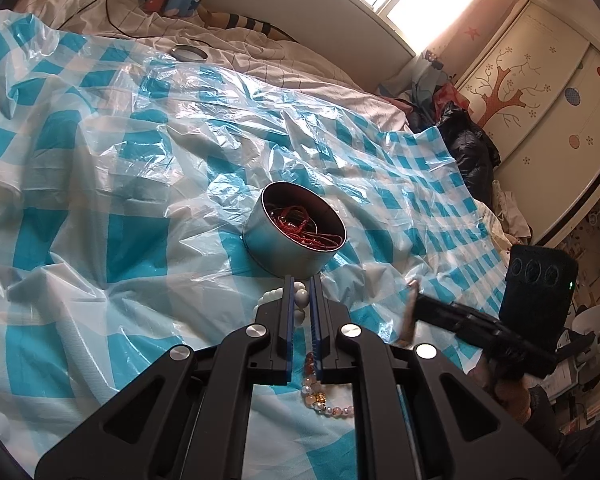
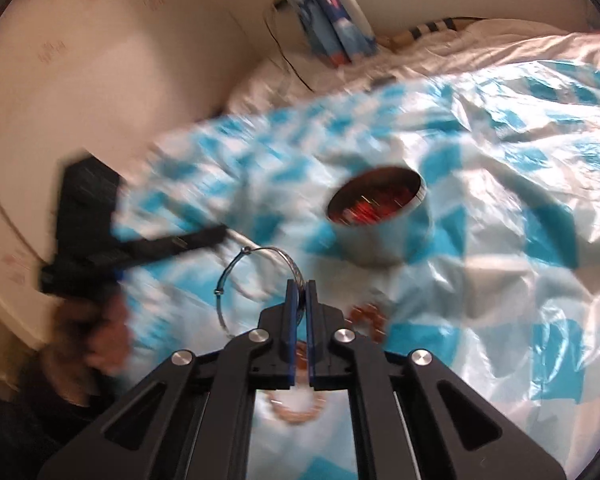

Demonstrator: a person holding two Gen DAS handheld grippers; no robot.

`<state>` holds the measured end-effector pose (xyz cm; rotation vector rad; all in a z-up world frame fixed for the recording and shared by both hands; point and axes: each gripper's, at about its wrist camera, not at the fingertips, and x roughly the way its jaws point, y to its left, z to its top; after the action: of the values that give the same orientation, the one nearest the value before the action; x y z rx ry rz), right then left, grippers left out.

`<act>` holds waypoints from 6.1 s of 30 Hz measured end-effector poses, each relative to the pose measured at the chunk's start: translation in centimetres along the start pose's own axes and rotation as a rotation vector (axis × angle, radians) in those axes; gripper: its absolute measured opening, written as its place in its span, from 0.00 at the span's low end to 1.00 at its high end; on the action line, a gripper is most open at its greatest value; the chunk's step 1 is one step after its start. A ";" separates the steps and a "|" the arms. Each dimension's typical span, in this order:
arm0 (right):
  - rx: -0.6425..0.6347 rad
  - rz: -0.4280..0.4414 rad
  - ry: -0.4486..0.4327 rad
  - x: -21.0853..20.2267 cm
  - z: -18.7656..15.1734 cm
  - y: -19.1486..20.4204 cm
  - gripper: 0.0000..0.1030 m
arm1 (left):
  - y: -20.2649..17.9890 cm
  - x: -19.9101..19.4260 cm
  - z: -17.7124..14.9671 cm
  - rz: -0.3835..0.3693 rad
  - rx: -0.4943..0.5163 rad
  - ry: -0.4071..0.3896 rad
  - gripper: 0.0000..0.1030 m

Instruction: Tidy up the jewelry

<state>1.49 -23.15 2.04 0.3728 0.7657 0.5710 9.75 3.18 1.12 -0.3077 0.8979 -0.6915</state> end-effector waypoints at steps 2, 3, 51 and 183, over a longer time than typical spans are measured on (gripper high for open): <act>0.037 0.024 -0.013 -0.5 0.3 -0.6 0.04 | 0.0 0.0 0.0 -0.002 0.000 -0.001 0.06; 0.054 0.031 -0.013 -0.5 0.3 -0.9 0.04 | 0.0 0.0 0.0 -0.003 0.001 -0.002 0.06; -0.009 -0.255 0.030 3.7 8.4 -5.9 0.04 | -2.7 5.5 7.9 0.150 0.133 -0.026 0.25; 0.416 0.135 0.059 -0.5 0.5 -9.0 0.12 | -2.6 0.2 -0.8 -0.103 0.072 0.091 0.12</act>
<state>4.66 -30.57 -1.94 0.7992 0.9215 0.5487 8.09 1.13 1.84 -0.2608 0.9463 -0.8366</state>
